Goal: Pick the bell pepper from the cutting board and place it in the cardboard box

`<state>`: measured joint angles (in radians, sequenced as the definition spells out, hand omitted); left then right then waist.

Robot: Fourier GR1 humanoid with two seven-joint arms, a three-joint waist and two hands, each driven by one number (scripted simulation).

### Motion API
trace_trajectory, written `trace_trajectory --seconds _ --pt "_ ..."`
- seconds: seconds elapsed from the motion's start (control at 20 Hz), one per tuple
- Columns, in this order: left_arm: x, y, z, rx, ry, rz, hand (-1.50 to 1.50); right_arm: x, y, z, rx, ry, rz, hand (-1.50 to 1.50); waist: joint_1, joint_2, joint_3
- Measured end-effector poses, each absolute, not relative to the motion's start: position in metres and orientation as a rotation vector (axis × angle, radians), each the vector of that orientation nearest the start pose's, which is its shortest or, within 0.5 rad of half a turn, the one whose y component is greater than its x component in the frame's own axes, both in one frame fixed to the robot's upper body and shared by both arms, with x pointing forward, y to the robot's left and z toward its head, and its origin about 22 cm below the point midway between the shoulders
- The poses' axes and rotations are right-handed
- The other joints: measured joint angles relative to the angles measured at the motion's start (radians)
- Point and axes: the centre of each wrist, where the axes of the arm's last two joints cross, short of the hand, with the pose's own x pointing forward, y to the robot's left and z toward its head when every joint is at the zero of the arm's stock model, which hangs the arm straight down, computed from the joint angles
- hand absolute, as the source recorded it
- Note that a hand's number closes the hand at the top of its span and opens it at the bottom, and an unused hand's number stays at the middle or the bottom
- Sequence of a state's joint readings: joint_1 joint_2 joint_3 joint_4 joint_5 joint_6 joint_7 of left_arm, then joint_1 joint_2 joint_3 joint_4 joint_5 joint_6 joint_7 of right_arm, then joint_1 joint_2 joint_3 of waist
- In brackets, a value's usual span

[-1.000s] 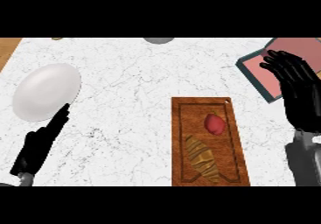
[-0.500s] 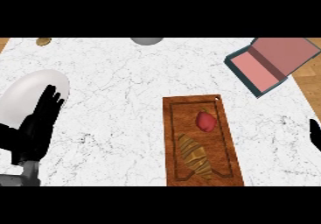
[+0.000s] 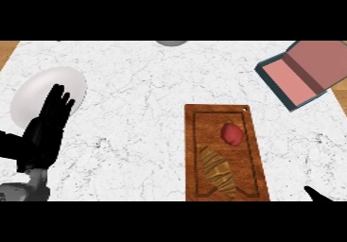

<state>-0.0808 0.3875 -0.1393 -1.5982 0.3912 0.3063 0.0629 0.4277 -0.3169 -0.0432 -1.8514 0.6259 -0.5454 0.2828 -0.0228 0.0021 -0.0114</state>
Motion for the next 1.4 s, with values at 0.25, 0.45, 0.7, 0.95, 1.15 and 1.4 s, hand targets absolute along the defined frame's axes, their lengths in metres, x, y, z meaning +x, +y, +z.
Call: trace_trajectory --seconds 0.25,0.45,0.7,0.95,1.15,1.4 --pt "0.261 0.269 0.049 0.074 -1.553 0.105 0.0 0.128 -0.287 0.048 -1.116 -1.085 0.227 -1.5 0.021 0.003 0.001" --pt "0.262 0.26 0.056 0.056 -1.551 0.09 0.0 0.142 -0.247 0.086 -1.07 -1.049 0.237 -1.5 0.039 0.002 0.004" --pt "0.262 0.256 0.054 0.05 -1.548 0.091 0.0 0.168 -0.198 0.119 -1.03 -1.067 0.266 -1.5 0.042 0.001 0.007" --pt "0.257 0.26 0.058 0.058 -1.549 0.096 0.0 0.19 -0.166 0.125 -1.036 -1.064 0.299 -1.5 0.037 -0.001 0.009" --pt "0.26 0.262 0.057 0.061 -1.548 0.099 0.0 0.209 -0.156 0.12 -1.036 -1.03 0.31 -1.5 0.033 -0.001 0.01" --pt "0.26 0.261 0.052 0.066 -1.551 0.099 0.0 0.224 -0.144 0.109 -1.016 -1.01 0.343 -1.5 0.029 -0.001 0.011"
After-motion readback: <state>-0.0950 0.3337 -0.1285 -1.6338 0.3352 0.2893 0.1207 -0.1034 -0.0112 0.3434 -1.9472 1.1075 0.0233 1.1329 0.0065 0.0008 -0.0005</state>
